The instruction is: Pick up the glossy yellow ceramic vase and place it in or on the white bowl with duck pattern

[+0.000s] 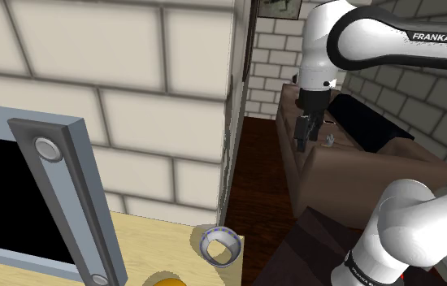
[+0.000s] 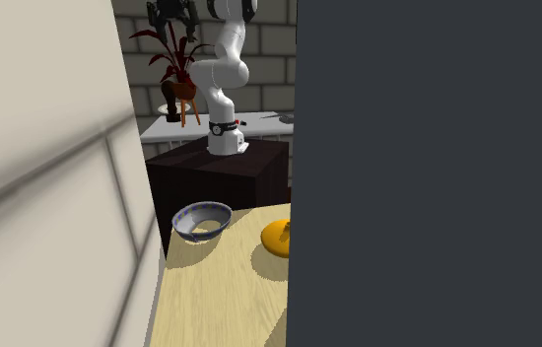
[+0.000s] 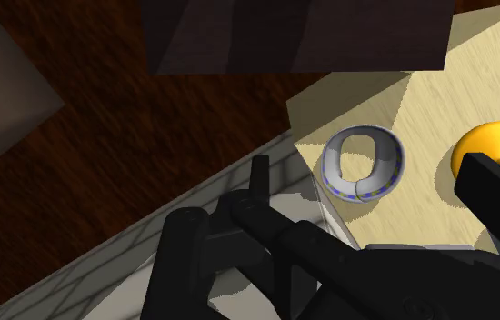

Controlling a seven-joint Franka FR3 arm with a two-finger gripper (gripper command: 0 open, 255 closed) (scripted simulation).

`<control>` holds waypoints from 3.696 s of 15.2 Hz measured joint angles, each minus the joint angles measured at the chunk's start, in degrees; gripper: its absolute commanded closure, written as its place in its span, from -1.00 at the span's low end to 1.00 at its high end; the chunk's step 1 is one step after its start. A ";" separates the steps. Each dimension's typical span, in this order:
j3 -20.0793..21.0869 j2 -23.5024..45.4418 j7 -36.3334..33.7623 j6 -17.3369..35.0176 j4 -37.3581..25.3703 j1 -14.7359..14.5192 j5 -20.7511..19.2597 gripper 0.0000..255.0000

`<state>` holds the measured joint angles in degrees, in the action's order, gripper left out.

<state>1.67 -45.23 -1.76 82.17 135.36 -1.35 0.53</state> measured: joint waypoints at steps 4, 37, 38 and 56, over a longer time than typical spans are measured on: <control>1.75 0.87 -1.88 2.96 2.17 -0.66 1.54 -1.00; 22.83 60.44 -34.74 51.36 -8.73 -10.10 -0.99 -1.00; 22.51 63.08 -36.01 51.97 -10.62 -10.96 -2.20 -1.00; 17.36 89.57 -44.71 57.54 -31.12 -21.53 -10.36 -1.00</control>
<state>19.03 44.33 -46.47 139.71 104.24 -22.88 -9.83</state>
